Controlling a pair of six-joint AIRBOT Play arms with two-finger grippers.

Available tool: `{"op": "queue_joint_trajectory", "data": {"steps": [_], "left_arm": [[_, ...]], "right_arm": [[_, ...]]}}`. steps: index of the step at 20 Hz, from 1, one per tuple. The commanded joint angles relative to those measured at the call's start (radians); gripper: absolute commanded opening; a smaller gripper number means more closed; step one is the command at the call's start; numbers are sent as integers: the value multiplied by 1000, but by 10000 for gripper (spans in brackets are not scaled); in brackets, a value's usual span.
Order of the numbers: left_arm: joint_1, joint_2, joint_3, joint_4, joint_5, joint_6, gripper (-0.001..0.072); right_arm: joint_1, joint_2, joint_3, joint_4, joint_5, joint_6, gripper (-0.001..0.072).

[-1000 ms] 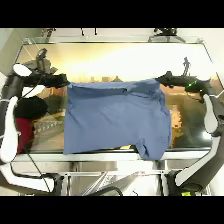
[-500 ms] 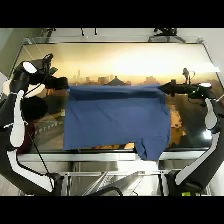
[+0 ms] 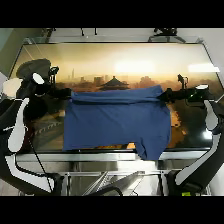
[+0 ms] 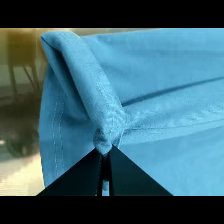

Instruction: Fold the shirts.

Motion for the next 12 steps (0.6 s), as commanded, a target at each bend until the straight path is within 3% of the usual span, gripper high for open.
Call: {"op": "queue_joint_trajectory", "data": {"steps": [1, 3, 4, 5, 6, 7, 9, 12], "left_arm": [[-8, 2, -18, 0, 44, 2, 14], [-7, 2, -18, 0, 10, 3, 17], [-7, 2, -18, 1, -15, 3, 18], [-3, 8, -18, 1, -45, 3, 29], [1, 19, -18, 2, -74, 3, 327], [12, 41, -18, 1, -95, 2, 621], [46, 97, -18, 3, -143, -4, 630], [122, 169, -32, 90, -296, -85, 629]], "right_arm": [[13, 3, -5, -10, -40, -13, 15], [12, 13, -5, -16, -39, -13, 22], [9, 28, -4, -42, -40, -3, 89], [3, 50, -3, -88, -41, 24, 336], [-8, 75, -3, -132, -39, 56, 447], [-22, 106, -3, -182, -38, 85, 447], [-61, 182, -3, -290, -16, 146, 450], [-135, 280, -11, -331, 71, 198, 450]]}}
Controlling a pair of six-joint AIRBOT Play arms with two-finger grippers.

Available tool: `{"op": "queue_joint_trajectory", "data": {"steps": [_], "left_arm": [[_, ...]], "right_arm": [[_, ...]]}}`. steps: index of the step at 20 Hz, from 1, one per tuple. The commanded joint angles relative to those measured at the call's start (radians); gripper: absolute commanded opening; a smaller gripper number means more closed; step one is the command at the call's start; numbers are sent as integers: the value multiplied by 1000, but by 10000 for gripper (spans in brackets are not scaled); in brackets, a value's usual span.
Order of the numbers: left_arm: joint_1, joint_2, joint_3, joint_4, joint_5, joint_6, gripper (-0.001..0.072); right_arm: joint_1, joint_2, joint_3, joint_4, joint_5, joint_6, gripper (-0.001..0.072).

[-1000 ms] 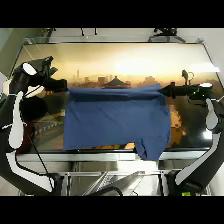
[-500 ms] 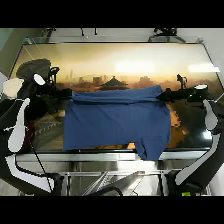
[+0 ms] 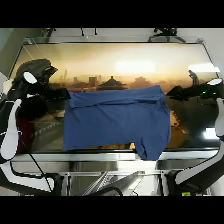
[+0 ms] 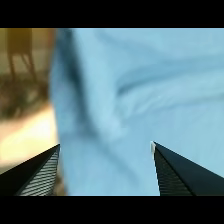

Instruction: Fold the shirts.

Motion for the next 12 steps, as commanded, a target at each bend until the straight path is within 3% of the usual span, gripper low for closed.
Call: {"op": "queue_joint_trajectory", "data": {"steps": [1, 2, 5, 12], "left_arm": [[77, 86, -49, 87, -194, -64, 628], [97, 119, -113, 103, -237, -68, 589], [147, 212, -352, 105, -283, -69, 591], [194, 251, -676, 92, -231, -20, 591]], "right_arm": [[-85, 114, -23, -85, 102, 86, 450], [-111, 142, -49, -85, 133, 91, 450], [-175, 226, -176, -85, 152, 97, 450], [-200, 319, -293, -54, 153, 98, 450]]}}
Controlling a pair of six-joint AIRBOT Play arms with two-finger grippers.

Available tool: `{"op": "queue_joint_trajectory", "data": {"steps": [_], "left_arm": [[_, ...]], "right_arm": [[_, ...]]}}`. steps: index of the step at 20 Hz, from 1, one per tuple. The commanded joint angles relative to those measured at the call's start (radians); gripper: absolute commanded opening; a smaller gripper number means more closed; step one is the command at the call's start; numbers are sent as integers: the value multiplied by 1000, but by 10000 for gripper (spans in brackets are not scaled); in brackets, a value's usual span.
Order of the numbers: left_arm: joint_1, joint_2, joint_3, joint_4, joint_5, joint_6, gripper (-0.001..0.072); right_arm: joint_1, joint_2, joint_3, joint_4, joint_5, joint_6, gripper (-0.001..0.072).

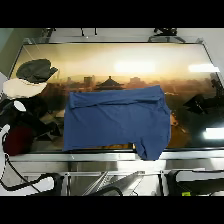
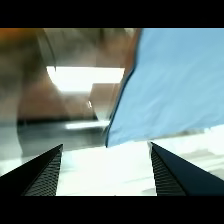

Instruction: Fold the shirts.

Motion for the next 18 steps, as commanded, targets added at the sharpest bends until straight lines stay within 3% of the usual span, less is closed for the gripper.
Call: {"op": "queue_joint_trajectory", "data": {"steps": [1, 3, 6, 11, 12, 13, 14, 18], "left_arm": [[-2, 12, -127, -4, 67, 34, 591], [-27, 12, -154, -20, 142, 53, 591], [-62, 12, -168, -163, 224, 127, 590], [-134, -17, -168, -164, 235, 137, 589], [-144, -31, -167, -164, 235, 138, 510], [-153, -45, -163, -163, 231, 150, 146], [-155, -57, -148, -161, 227, 157, 15], [-155, -70, -44, -186, 225, 157, 15]], "right_arm": [[-9, 40, -31, 25, 7, 0, 450], [-9, 50, -31, 25, 14, 0, 449], [-13, 56, -31, 23, 46, 10, 449], [-13, 57, -46, -3, 79, 52, 448], [-13, 56, -54, -40, 90, 70, 442], [-13, 58, -66, -96, 110, 101, 421], [-13, 64, -84, -153, 126, 133, 422], [-40, 131, -215, -209, 131, 230, 422]]}}
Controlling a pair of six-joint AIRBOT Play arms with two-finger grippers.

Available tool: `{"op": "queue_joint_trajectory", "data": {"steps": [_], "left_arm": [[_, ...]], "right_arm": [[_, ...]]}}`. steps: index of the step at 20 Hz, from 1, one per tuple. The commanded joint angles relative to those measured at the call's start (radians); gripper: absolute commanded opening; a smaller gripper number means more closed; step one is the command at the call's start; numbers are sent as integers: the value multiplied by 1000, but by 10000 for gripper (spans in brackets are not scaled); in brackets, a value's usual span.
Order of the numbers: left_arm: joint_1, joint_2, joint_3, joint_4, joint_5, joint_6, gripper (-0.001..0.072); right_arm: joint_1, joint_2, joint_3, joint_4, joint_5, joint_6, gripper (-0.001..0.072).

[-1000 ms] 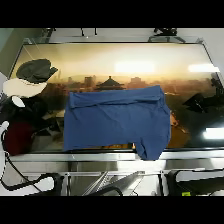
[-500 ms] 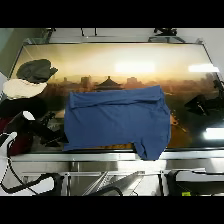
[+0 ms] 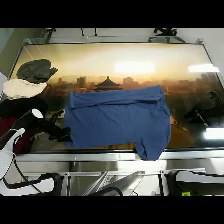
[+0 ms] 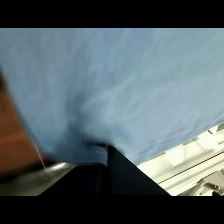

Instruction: Fold the shirts.

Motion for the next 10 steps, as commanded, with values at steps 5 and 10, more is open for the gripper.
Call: {"op": "queue_joint_trajectory", "data": {"steps": [5, 10], "left_arm": [[-5, -11, 128, -14, 23, 18, 15], [-5, -11, 125, -15, 23, 25, 15]], "right_arm": [[-31, 123, -336, -85, -7, 163, 422], [-29, 158, -624, 27, -128, 136, 422]]}}
